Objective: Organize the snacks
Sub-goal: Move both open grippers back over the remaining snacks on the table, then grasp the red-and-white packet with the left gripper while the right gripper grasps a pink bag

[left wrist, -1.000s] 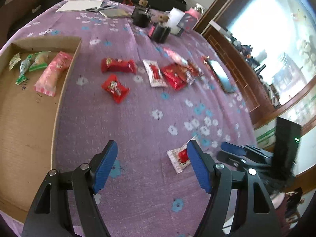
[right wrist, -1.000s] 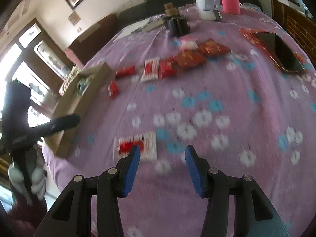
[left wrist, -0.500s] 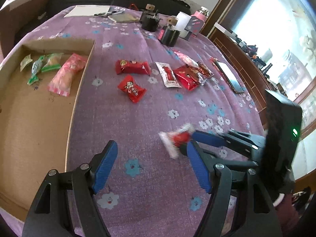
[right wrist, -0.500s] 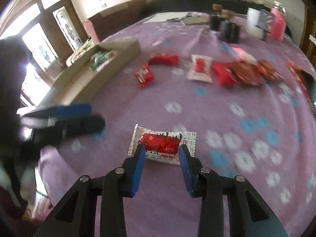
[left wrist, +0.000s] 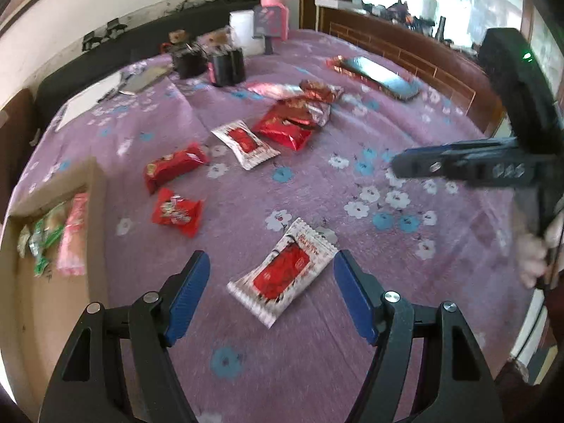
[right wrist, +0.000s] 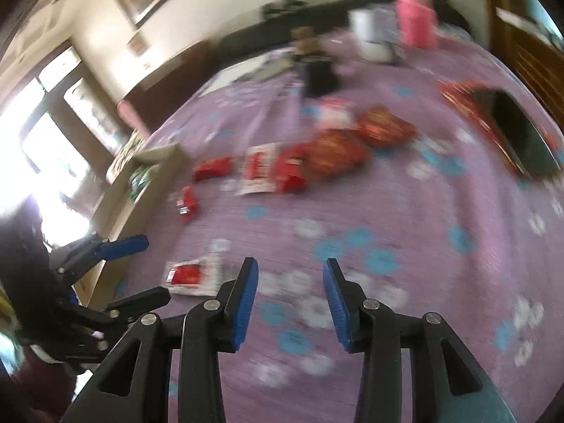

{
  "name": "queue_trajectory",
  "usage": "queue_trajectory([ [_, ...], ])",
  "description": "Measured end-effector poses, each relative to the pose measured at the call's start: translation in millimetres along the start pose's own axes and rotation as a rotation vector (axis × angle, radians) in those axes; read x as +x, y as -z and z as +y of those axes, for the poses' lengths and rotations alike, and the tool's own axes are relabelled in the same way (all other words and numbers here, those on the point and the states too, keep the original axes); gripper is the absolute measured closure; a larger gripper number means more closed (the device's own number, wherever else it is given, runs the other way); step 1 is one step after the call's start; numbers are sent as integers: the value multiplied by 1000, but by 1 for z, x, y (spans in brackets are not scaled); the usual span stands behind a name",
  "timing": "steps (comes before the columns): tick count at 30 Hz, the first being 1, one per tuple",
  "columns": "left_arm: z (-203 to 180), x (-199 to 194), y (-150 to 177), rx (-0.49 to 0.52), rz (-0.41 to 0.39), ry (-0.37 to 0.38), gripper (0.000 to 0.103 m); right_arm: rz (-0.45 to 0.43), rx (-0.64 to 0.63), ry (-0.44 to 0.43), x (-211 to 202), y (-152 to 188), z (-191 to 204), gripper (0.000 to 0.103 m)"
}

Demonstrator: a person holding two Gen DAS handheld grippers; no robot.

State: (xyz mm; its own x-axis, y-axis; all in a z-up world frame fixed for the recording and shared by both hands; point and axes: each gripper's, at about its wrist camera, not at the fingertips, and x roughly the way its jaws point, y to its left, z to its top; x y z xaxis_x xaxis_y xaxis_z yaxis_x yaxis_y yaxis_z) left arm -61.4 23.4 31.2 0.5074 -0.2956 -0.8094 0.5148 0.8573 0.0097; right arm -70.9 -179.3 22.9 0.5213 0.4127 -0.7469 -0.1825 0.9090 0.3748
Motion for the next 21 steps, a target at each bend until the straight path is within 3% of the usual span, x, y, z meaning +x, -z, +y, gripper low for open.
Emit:
queue_trajectory([
  [5, -5, 21, -2, 5, 46, -19, 31, -33, 88, 18, -13, -5, -36, 61],
  [8, -1, 23, -1, -46, 52, -4, 67, -77, 137, 20, -20, -18, -54, 61],
  [9, 1, 22, 0, -59, 52, -21, 73, -88, 147, 21, -19, -21, -55, 61],
  [14, 19, 16, 8, -183, 34, 30, 73, -152, 157, 53, -11, -56, -59, 55],
  [21, 27, 14, 13, -264, 10, 83, 73, -125, 82, 115, 33, -118, -46, 54],
])
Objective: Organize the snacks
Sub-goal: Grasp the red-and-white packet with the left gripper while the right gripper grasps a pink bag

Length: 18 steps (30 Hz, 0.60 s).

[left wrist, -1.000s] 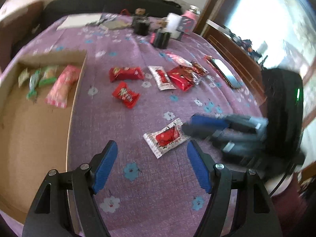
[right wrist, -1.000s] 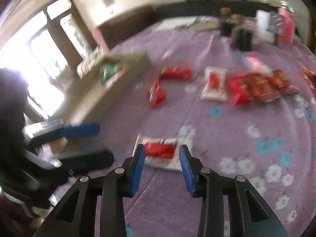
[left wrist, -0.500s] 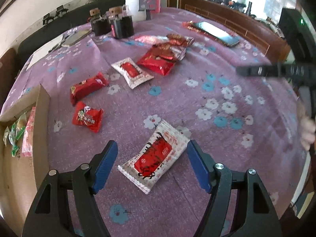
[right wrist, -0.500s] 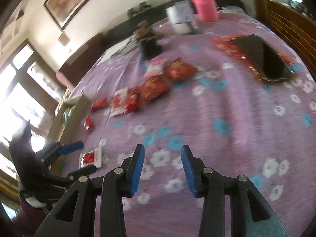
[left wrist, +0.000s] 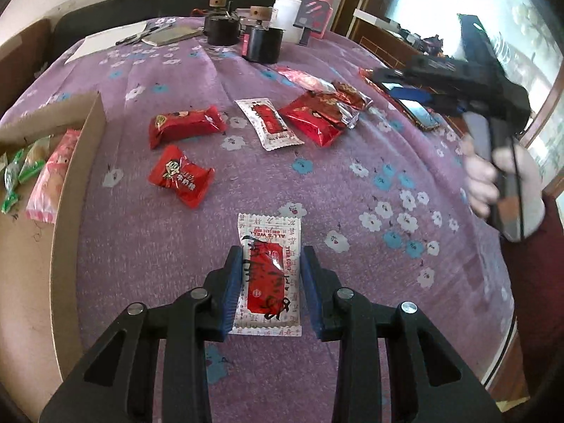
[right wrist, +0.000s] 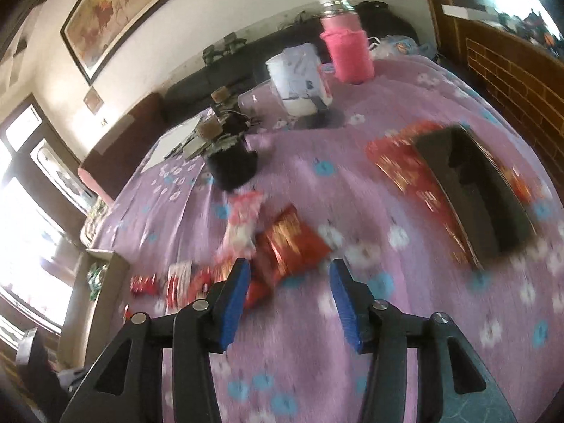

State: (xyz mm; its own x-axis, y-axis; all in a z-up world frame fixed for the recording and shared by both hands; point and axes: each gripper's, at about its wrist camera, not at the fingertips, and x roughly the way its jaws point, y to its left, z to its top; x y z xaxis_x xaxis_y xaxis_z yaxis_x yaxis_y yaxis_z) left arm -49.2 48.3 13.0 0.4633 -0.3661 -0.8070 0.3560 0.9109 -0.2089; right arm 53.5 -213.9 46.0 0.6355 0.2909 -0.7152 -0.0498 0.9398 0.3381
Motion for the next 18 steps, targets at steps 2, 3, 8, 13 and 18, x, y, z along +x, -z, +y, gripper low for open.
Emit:
queue_trajectory([
  [2, 0, 1, -1, -5, -4, 2, 73, 23, -35, -1, 14, -9, 14, 54],
  [3, 0, 1, 0, -7, -7, 5, 73, 40, -60, 4, 25, -14, 24, 54],
  [8, -1, 1, 0, -9, -18, 6, 70, 129, -143, 62, 72, -23, 56, 53],
  [13, -2, 1, -1, -16, -21, 16, 61, 172, -164, 132, 101, -25, 68, 54],
  [18, -19, 5, 2, 60, -40, -40, 49, 168, -199, 186, 105, -20, 69, 71],
])
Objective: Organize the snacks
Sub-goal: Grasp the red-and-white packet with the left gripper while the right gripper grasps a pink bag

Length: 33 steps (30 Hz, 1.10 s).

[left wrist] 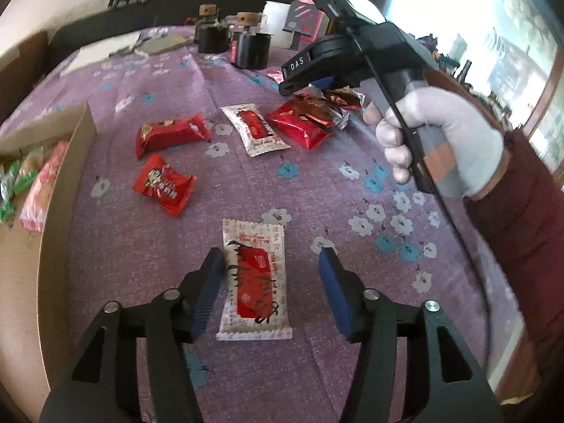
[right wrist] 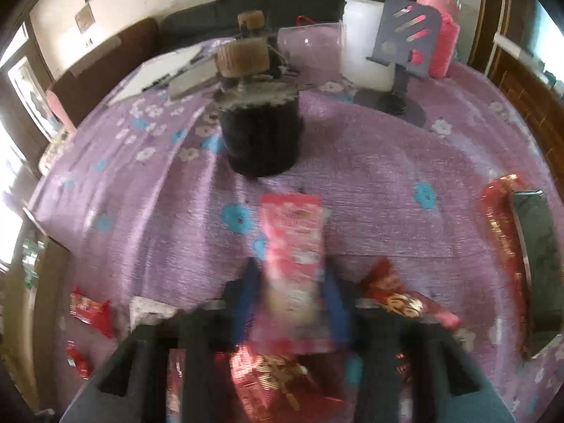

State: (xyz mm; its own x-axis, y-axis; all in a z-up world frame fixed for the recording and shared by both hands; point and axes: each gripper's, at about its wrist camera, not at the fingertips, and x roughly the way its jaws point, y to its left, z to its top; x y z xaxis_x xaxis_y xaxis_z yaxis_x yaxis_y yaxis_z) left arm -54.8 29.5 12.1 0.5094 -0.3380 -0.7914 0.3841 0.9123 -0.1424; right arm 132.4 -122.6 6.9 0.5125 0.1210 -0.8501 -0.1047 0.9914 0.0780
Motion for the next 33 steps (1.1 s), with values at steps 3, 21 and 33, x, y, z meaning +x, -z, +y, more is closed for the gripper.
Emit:
queue_trajectory([
  [3, -8, 1, 1, 36, 1, -67, 67, -50, 18, -8, -19, 6, -6, 72],
  [21, 7, -58, 18, -147, -75, 80, 73, -206, 83, -200, -151, 78, -30, 72],
  [33, 51, -116, 43, -298, -158, 84, 73, -199, 54, -291, -177, 115, 4, 72],
])
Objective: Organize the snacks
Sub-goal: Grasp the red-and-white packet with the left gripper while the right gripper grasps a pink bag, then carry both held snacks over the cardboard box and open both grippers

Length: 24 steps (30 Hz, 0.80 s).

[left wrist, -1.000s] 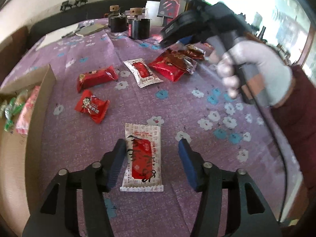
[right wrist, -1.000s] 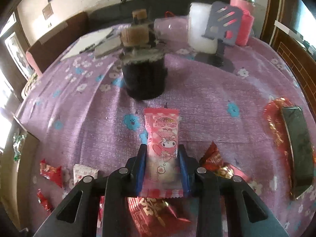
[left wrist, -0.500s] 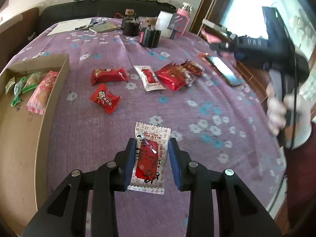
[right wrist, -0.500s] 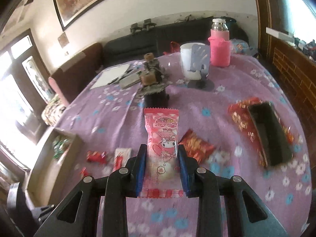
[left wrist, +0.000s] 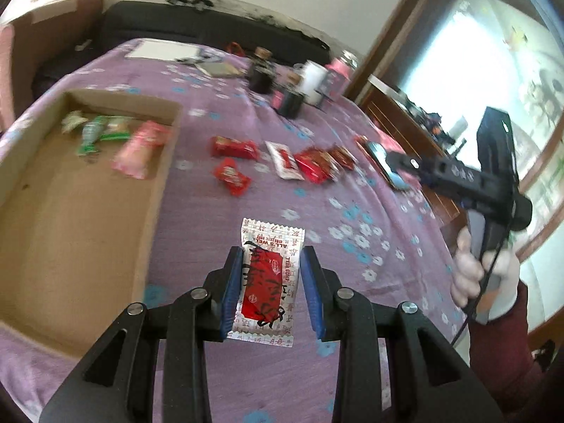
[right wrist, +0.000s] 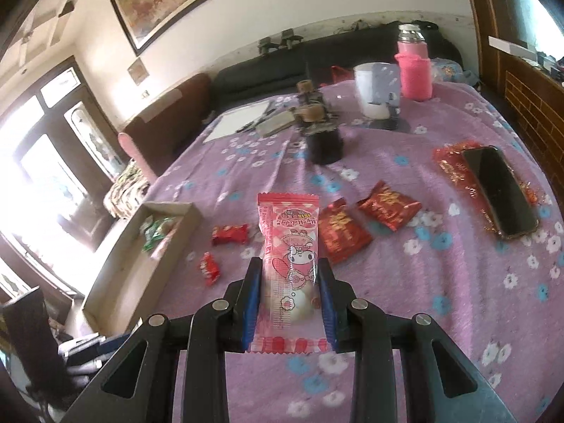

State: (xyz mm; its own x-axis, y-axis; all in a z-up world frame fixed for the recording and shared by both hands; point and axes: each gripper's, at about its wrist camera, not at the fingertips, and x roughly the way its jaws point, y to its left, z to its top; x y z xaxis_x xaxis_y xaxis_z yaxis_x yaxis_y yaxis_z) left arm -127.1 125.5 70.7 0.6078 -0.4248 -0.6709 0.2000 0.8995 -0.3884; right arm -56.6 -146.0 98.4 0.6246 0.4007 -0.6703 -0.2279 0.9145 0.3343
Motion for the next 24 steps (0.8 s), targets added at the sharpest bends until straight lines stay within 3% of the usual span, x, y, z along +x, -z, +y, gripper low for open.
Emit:
queue_trajectory([
  [12, 100, -44, -19, -149, -69, -166, 72, 54, -76, -90, 26, 7, 68, 72],
  [24, 156, -29, -59, -175, -40, -239, 72, 172, -164, -179, 95, 11, 159, 72],
])
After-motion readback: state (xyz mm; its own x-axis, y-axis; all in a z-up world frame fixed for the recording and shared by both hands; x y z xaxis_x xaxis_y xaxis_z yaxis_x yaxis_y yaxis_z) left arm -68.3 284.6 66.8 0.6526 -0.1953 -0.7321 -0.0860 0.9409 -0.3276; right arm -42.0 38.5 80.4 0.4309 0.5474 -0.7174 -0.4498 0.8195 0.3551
